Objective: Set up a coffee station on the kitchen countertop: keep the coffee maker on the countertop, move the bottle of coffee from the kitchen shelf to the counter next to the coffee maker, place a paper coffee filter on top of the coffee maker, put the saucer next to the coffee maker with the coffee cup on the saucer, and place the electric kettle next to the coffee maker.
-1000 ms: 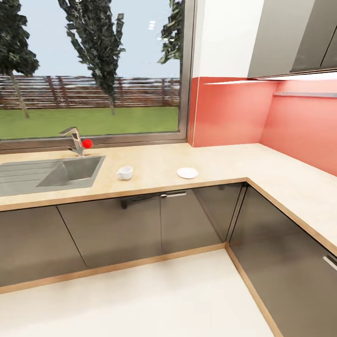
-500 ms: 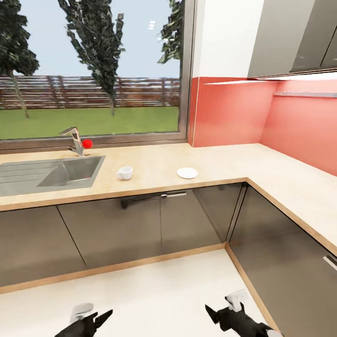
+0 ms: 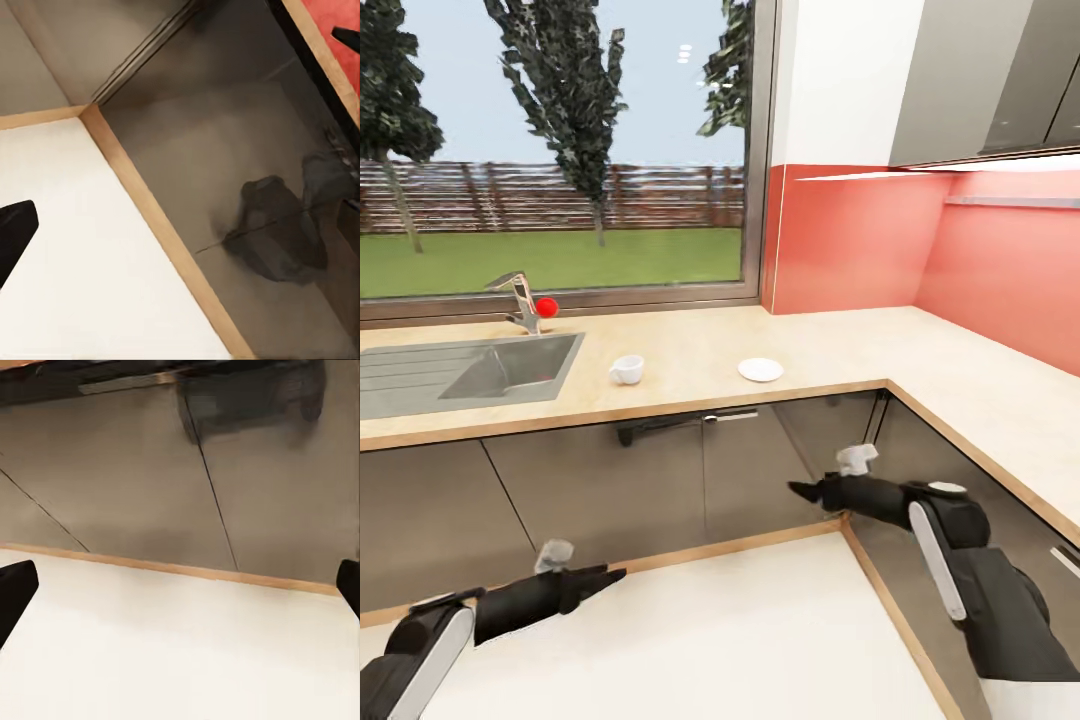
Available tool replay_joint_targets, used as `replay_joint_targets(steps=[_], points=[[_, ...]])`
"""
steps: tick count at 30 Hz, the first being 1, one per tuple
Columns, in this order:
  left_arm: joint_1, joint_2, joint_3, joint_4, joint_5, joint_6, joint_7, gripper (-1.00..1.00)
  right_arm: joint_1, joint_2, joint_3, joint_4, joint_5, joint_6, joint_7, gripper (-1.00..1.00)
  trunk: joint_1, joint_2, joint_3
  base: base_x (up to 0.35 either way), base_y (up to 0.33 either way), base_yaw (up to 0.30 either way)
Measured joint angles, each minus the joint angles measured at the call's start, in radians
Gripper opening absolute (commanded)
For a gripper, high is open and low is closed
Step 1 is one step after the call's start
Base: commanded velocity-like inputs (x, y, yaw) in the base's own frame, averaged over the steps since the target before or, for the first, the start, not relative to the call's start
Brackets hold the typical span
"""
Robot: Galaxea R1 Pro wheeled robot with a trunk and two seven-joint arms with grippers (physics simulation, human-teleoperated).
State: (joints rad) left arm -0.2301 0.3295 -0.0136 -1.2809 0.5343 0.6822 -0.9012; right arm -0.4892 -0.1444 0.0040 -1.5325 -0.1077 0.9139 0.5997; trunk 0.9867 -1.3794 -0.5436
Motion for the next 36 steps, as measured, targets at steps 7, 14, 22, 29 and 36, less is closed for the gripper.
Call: replay_joint_targets(steps=[7, 14, 22, 29, 36], points=[[-0.042, -0.022, 0.075, -0.097, 0.010, 0.272, 0.007, 1.00, -0.357, -0.103, -0.010, 0.207, -0.033, 0.081, 0.064, 1.00, 0.000, 0.000, 0.000, 0.000, 0.000, 0.000], [-0.244, -0.081, 0.097, -0.056, 0.043, 0.310, 0.009, 1.00, -0.777, -0.164, -0.011, 0.701, -0.037, 0.086, 0.070, 1.00, 0.000, 0.000, 0.000, 0.000, 0.000, 0.000], [-0.606, -0.223, 0.101, 0.405, 0.052, 0.311, 0.096, 1.00, -1.040, -0.290, -0.012, 1.108, -0.036, 0.084, 0.068, 1.00, 0.000, 0.000, 0.000, 0.000, 0.000, 0.000], [-0.734, -0.404, 0.396, 0.563, 0.055, 0.301, 0.454, 1.00, -1.066, -0.318, -0.128, 1.232, -0.046, 0.086, 0.066, 1.00, 0.000, 0.000, 0.000, 0.000, 0.000, 0.000], [-0.745, -0.461, 0.485, 0.576, 0.056, 0.298, 0.561, 1.00, -1.068, -0.321, -0.158, 1.284, -0.043, 0.086, 0.068, 1.00, 0.000, 0.000, 0.000, 0.000, -0.044, 0.000]])
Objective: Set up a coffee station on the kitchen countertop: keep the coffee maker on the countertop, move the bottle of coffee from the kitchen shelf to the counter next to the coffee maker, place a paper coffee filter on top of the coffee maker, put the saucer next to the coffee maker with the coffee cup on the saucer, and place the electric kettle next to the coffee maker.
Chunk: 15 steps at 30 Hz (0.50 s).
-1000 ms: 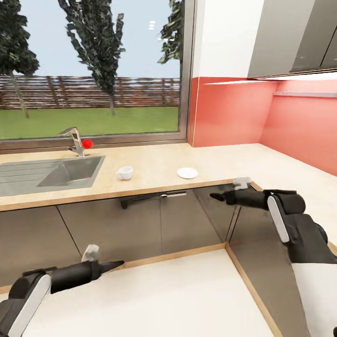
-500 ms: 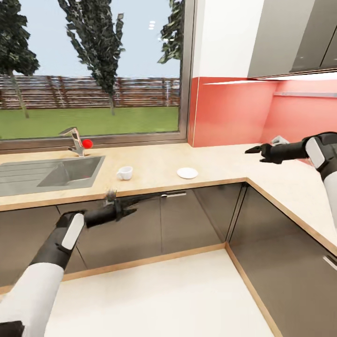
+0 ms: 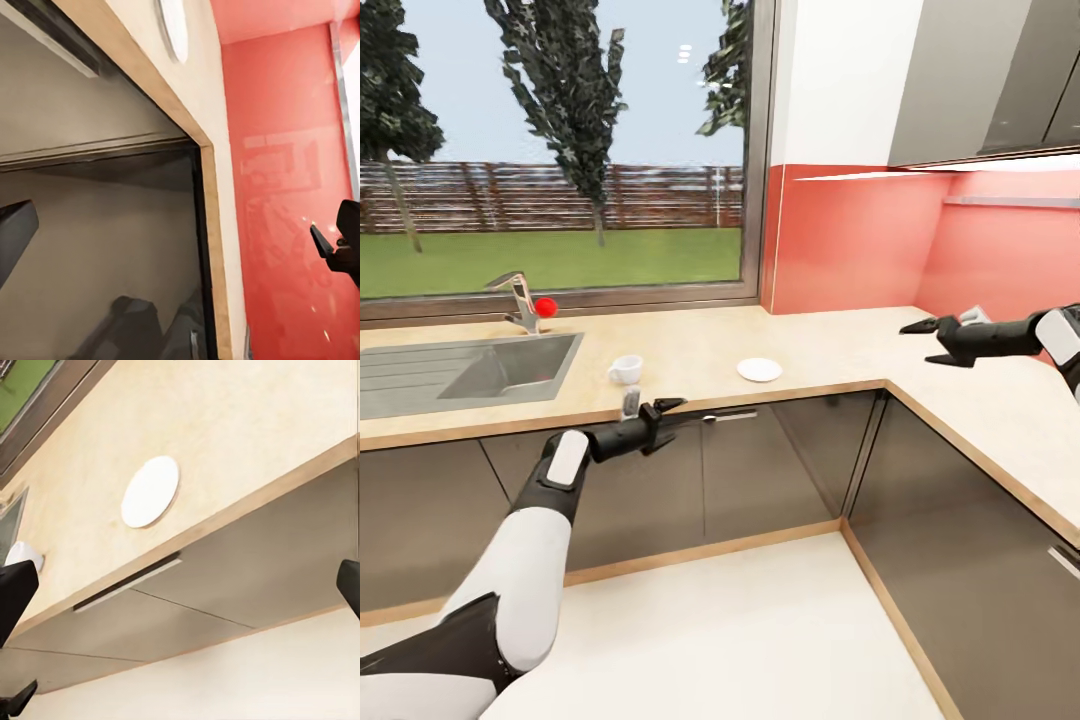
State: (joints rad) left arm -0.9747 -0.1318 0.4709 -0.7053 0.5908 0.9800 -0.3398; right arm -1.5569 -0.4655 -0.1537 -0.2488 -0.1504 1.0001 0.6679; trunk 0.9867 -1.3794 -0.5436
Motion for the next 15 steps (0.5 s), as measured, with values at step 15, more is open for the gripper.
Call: replay_joint_targets(steps=[15], points=[[-0.001, -0.011, 0.008, 0.000, 0.000, 0.003, 0.006, 1.00, 0.006, 0.001, -0.001, 0.010, 0.003, 0.001, 0.000, 1.00, 0.000, 0.000, 0.000, 0.144, -0.117, 0.064]])
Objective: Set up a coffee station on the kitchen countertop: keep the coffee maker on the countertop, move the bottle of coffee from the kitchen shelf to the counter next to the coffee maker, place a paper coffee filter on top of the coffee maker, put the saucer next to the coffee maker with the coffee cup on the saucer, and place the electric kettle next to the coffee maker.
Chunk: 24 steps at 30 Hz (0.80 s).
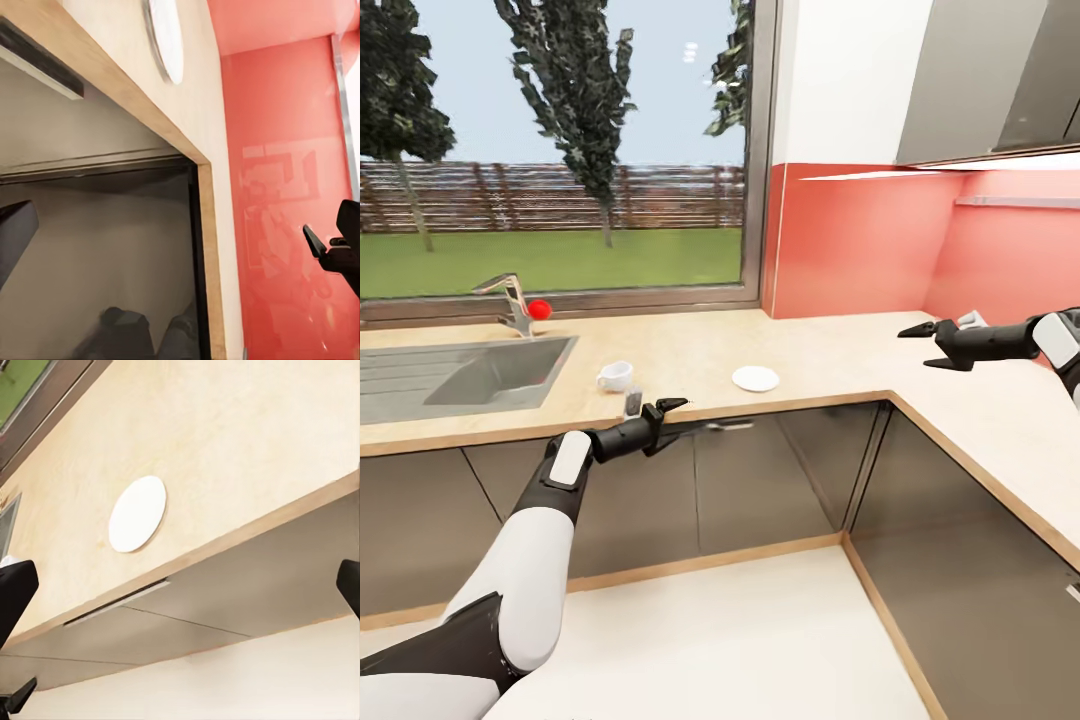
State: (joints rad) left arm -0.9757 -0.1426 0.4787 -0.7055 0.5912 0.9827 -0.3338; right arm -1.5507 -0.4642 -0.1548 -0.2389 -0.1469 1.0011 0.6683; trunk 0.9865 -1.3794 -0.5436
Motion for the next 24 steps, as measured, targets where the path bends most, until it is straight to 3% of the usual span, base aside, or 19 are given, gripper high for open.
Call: replay_joint_targets(steps=[5, 10, 17, 24], points=[[0.000, 0.000, 0.000, -0.001, 0.000, 0.001, -0.003, 1.00, 0.001, 0.000, 0.000, 0.002, 0.001, 0.000, 0.000, 1.00, 0.000, 0.000, 0.000, 0.055, -0.018, 0.251], [0.000, 0.000, -0.002, -0.002, 0.000, 0.000, -0.008, 1.00, 0.003, 0.001, 0.001, 0.062, 0.004, -0.003, 0.001, 1.00, 0.000, 0.000, 0.000, 0.235, -0.003, 0.234], [0.000, -0.002, -0.002, -0.001, 0.000, 0.000, -0.009, 1.00, 0.003, 0.001, 0.001, 0.083, 0.003, -0.003, 0.002, 1.00, 0.000, 0.000, 0.000, 0.248, 0.000, 0.046], [0.000, -0.013, -0.002, -0.001, 0.000, -0.001, -0.008, 1.00, 0.010, 0.002, 0.002, 0.086, 0.003, -0.003, 0.001, 1.00, 0.000, 0.000, 0.000, 0.101, -0.030, 0.002]])
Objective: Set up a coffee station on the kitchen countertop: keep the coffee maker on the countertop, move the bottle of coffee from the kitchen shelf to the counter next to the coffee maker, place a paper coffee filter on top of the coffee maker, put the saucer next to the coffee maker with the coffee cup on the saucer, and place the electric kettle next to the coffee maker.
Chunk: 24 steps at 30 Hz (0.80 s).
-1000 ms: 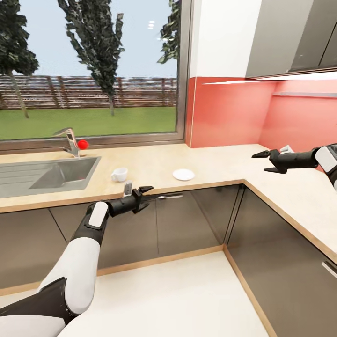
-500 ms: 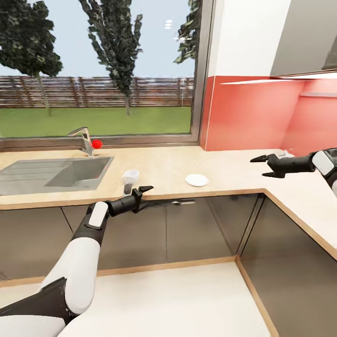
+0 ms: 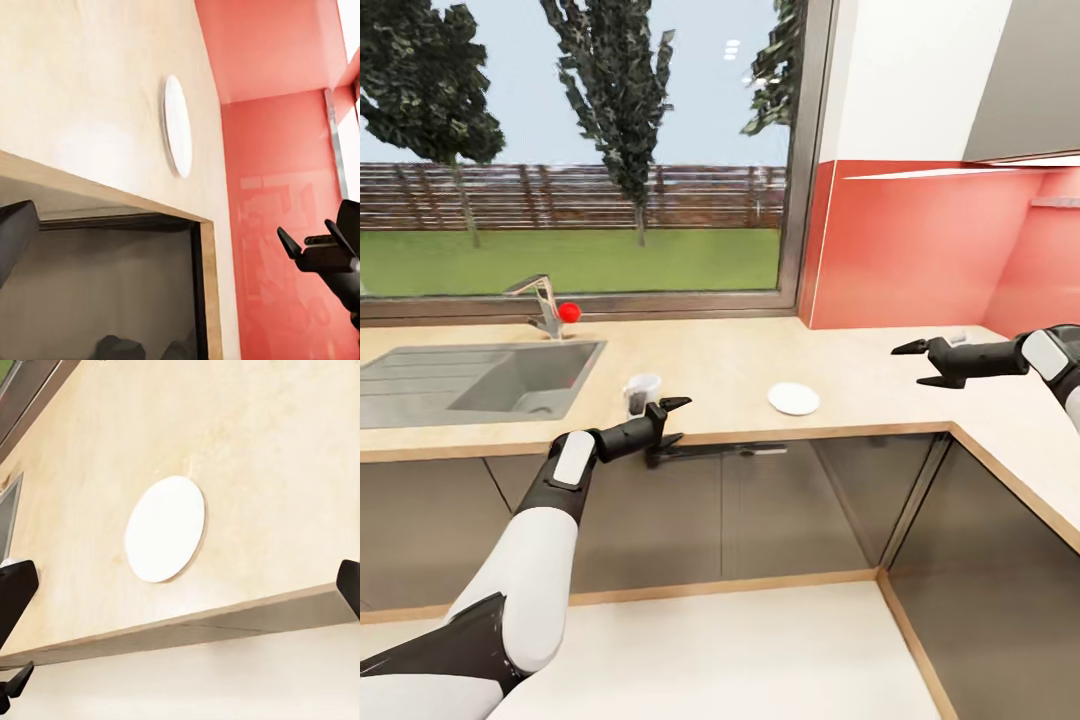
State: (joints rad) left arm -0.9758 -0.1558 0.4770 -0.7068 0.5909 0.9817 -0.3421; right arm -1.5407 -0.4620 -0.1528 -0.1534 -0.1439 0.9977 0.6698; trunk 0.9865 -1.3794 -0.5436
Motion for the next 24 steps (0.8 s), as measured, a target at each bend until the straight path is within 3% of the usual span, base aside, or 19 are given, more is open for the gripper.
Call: replay_joint_targets(steps=[5, 11, 14, 18, 24], points=[[0.000, -0.017, -0.003, 0.000, 0.000, -0.001, 0.002, 1.00, 0.013, 0.001, 0.000, -0.001, 0.000, -0.001, 0.000, 1.00, 0.000, 0.000, 0.000, 0.065, -0.042, 0.000], [0.000, -0.017, -0.047, 0.000, 0.000, -0.003, 0.006, 1.00, 0.052, 0.000, 0.001, 0.000, 0.001, -0.002, 0.006, 1.00, 0.000, 0.000, 0.000, 0.010, -0.007, 0.000], [-0.007, -0.017, -0.066, 0.000, 0.001, -0.003, 0.008, 1.00, 0.093, 0.004, 0.000, -0.001, -0.002, -0.001, 0.081, 1.00, 0.000, 0.000, 0.000, 0.002, -0.001, 0.000], [-0.035, -0.017, -0.073, 0.004, 0.001, -0.003, 0.010, 1.00, 0.113, 0.023, 0.001, -0.002, -0.002, -0.001, 0.191, 1.00, 0.000, 0.000, 0.000, 0.000, 0.000, 0.000], [-0.060, -0.017, -0.074, 0.014, 0.000, -0.006, 0.011, 1.00, 0.131, 0.068, 0.003, -0.004, -0.001, -0.002, 0.217, 1.00, 0.000, 0.000, 0.000, 0.000, 0.000, 0.000]])
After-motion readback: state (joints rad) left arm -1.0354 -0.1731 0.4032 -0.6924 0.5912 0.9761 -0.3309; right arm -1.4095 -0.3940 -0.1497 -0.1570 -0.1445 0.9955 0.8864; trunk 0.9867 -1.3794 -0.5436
